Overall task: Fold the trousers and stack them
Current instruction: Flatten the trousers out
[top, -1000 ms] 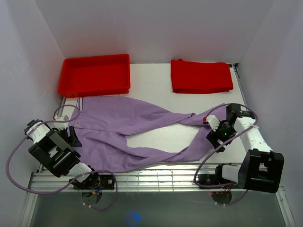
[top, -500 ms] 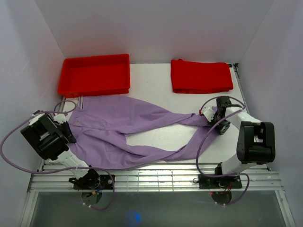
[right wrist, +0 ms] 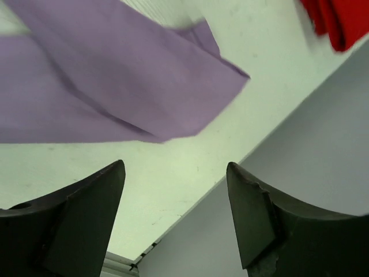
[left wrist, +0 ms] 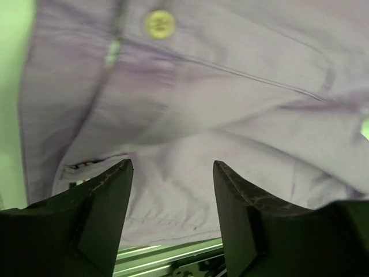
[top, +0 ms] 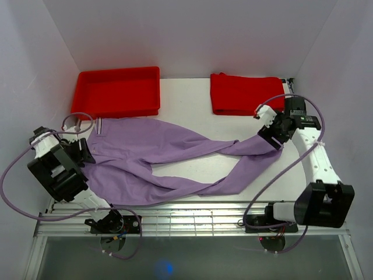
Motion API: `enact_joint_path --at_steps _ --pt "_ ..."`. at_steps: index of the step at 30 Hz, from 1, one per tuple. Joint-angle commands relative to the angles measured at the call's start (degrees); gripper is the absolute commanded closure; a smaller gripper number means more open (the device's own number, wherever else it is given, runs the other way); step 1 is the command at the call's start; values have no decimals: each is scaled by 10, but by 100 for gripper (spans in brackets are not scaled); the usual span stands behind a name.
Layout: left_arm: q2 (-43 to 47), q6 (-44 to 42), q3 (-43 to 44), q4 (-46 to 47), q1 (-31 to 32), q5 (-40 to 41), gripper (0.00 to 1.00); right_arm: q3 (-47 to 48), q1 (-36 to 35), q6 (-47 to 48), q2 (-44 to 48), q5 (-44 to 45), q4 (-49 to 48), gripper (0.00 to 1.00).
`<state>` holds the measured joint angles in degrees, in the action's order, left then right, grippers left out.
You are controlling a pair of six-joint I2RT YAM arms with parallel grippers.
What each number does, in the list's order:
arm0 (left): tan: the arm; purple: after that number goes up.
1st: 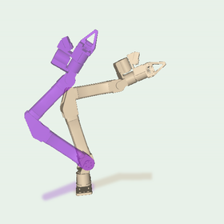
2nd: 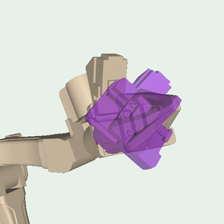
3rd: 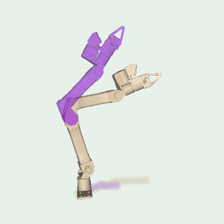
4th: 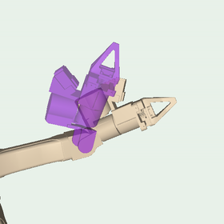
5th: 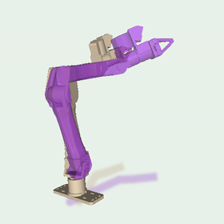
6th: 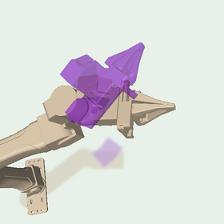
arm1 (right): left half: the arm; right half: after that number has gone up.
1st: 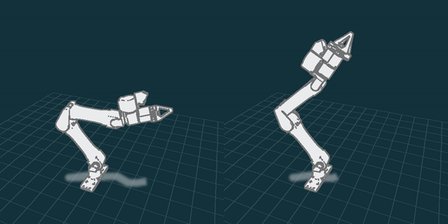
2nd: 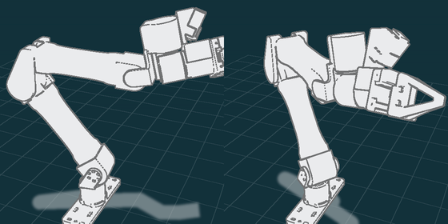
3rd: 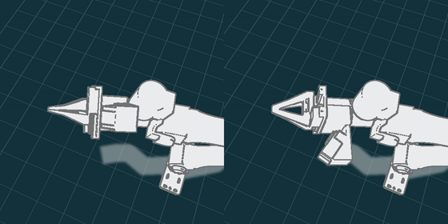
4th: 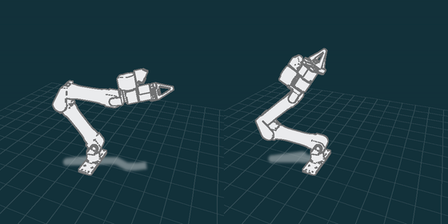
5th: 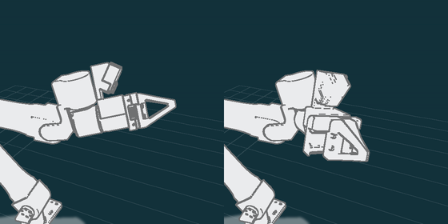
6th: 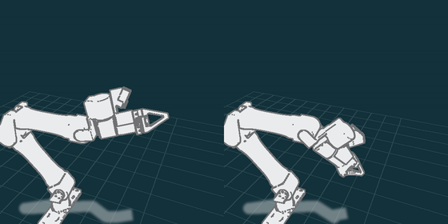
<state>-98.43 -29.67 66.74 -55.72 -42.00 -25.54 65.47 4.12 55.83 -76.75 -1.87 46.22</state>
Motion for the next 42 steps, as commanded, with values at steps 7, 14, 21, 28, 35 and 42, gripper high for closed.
enact_joint_path --at_steps 7,14,21,28,35,42 --pt "234 -257 4 -164 209 -190 24 -39 -228 38 37 -125 106 28" --pt "216 -164 -35 -113 457 -216 24 -108 -289 100 -9 -122 18 32" --pt "215 -108 -124 -13 636 -179 25 -176 -303 132 -31 -89 -32 38" --pt "193 -93 -176 90 720 -69 30 -245 -303 132 2 -57 -88 69" --pt "150 -111 -181 137 728 2 61 -234 -303 117 83 -2 -89 92" --pt "170 -54 -138 164 685 17 100 -289 -304 122 280 102 -99 92"
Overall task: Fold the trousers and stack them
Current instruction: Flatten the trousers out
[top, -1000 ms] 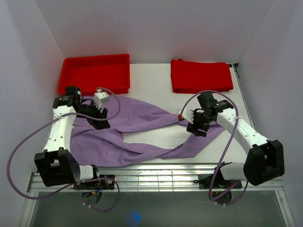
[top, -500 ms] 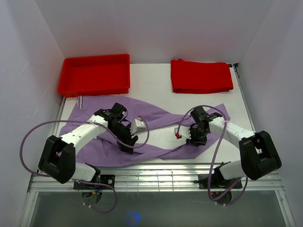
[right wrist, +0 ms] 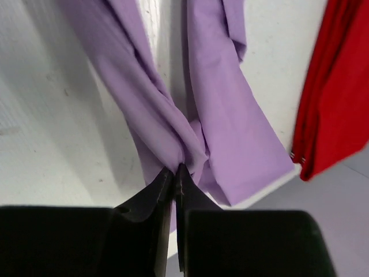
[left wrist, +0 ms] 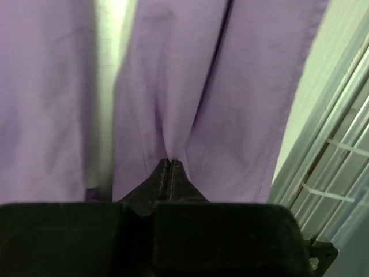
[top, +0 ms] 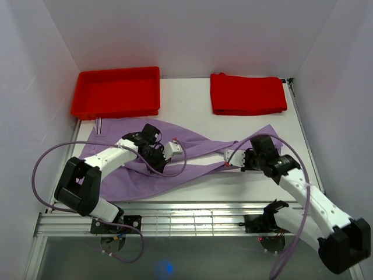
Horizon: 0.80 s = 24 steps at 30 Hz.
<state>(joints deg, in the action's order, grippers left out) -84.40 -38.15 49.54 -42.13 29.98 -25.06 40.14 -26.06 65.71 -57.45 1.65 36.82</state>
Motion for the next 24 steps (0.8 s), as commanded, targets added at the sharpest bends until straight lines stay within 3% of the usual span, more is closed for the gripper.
enact_joint_path --at_steps 1,3,4,5,6,8,11,14,15,19,20,24 --pt "35 42 51 25 -49 -7 100 -61 -2 65 120 86 -3 92" --pt "36 54 66 14 -91 -27 100 -137 -1 115 227 94 26 91" --pt "35 62 75 12 -101 -38 100 -156 -1 136 261 93 49 85" --pt "35 64 77 9 -111 -40 100 -169 -1 176 295 91 78 54" --pt "35 65 77 4 -120 -43 100 -194 -2 192 353 91 126 38" --pt "44 65 71 1 -124 -49 100 -212 -1 226 398 105 156 23" --pt "68 58 57 1 -123 -62 100 -205 -1 205 404 112 159 13" --pt "80 43 56 -11 -123 -71 100 -130 -1 103 293 78 131 13" --pt "97 34 55 -13 -123 -74 100 -101 -1 37 213 64 126 14" --pt "160 5 54 -12 -122 -99 100 97 0 -114 15 -76 149 23" --pt "178 -1 52 -4 -123 -109 100 169 0 -134 -44 -96 160 27" --pt "298 -51 13 31 -120 -151 100 263 0 -179 -141 -141 142 40"
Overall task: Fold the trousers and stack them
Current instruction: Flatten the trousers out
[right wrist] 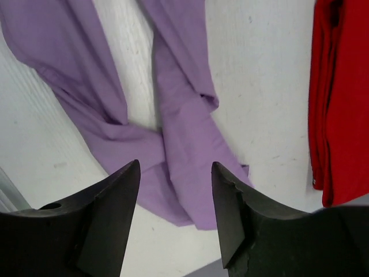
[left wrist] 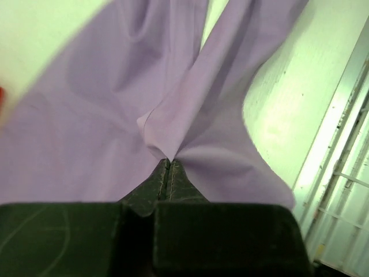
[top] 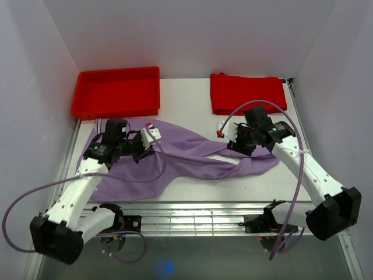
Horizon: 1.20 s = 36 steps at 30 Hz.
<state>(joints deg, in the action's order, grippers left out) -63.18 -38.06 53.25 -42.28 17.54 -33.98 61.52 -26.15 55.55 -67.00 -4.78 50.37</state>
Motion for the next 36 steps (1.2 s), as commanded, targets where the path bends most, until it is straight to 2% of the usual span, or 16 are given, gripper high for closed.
enact_joint_path --at_steps 1,5,7,9,13,14,15,16,19,21,25,29,30,32,35,36 --pt "133 -64 -34 42 6 -62 100 54 0 -77 -60 -82 -2 42" --pt "186 -97 -61 50 7 -53 100 46 -6 -44 -125 -90 -31 47" --pt "186 -111 -51 25 8 -57 100 1 -9 1 -174 -41 -47 54" --pt "190 -120 -50 11 8 -61 100 -75 -8 41 -177 12 -111 54" --pt "191 -132 -56 -6 8 -53 100 -128 -9 78 -211 17 -98 52" --pt "191 -131 -64 -7 8 -46 100 -162 -8 90 -217 45 -120 61" --pt "191 -131 -67 -6 8 -43 100 -173 -7 92 -212 68 -124 85" --pt "191 -133 -75 -10 8 -38 100 -164 -6 83 -193 64 -108 92" --pt "166 -114 -106 10 8 -26 100 -65 -6 52 -17 36 0 92" --pt "146 -86 -118 35 7 -23 100 -68 -7 85 91 46 45 92" --pt "112 -67 -118 60 7 -24 100 -139 -8 144 175 68 123 92" --pt "91 -65 -117 62 7 -25 100 -184 -14 190 224 23 226 92" --pt "88 -62 -118 67 7 -22 100 -199 -15 185 230 19 249 83" --pt "76 -63 -119 69 7 -16 100 -216 -20 168 233 24 250 78" --pt "64 -61 -117 72 7 -13 100 -214 -22 173 221 23 248 65" --pt "61 -64 -116 70 7 -12 100 -201 -23 158 198 17 245 50"
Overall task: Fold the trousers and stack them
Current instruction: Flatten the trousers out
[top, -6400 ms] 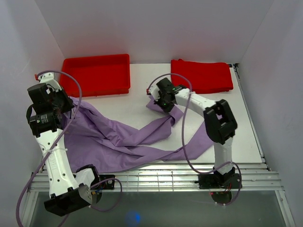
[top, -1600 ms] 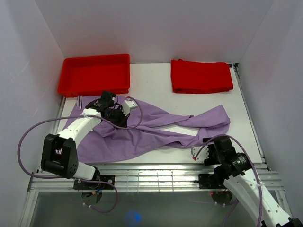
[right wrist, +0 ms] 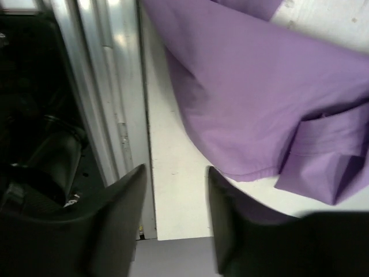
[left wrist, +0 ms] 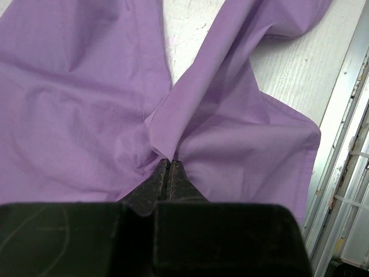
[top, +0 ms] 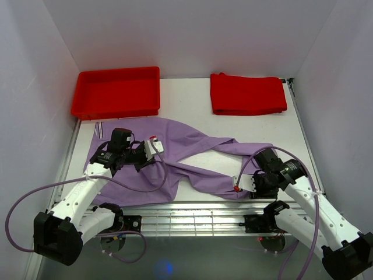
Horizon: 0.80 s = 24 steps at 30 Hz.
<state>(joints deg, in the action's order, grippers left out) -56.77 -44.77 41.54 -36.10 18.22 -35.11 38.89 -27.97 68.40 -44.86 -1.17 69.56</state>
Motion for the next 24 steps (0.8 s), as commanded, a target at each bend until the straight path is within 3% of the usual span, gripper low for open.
enact_joint_path --at_steps 1,3,5,8,12,20,21,23,24 --pt "-4 1 2 8 0 0 100 63 -4 11 -36 -20 45 41" --pt "-4 -1 3 8 0 1 100 111 6 -28 -83 -32 9 20" --pt "-3 -1 3 7 0 2 100 174 54 -70 -119 -65 -35 20" --pt "-2 7 6 6 0 0 100 217 144 -95 -227 -79 -83 31" --pt "5 8 8 3 0 4 100 225 207 -119 -299 -47 -139 31" --pt "3 11 2 6 0 10 100 172 247 -137 -388 74 -270 13" --pt "3 12 1 7 0 10 100 167 248 -136 -411 85 -287 21" --pt "1 14 2 7 0 13 100 166 252 -134 -435 110 -323 51" --pt "1 14 3 7 0 14 100 173 252 -133 -462 118 -331 79"
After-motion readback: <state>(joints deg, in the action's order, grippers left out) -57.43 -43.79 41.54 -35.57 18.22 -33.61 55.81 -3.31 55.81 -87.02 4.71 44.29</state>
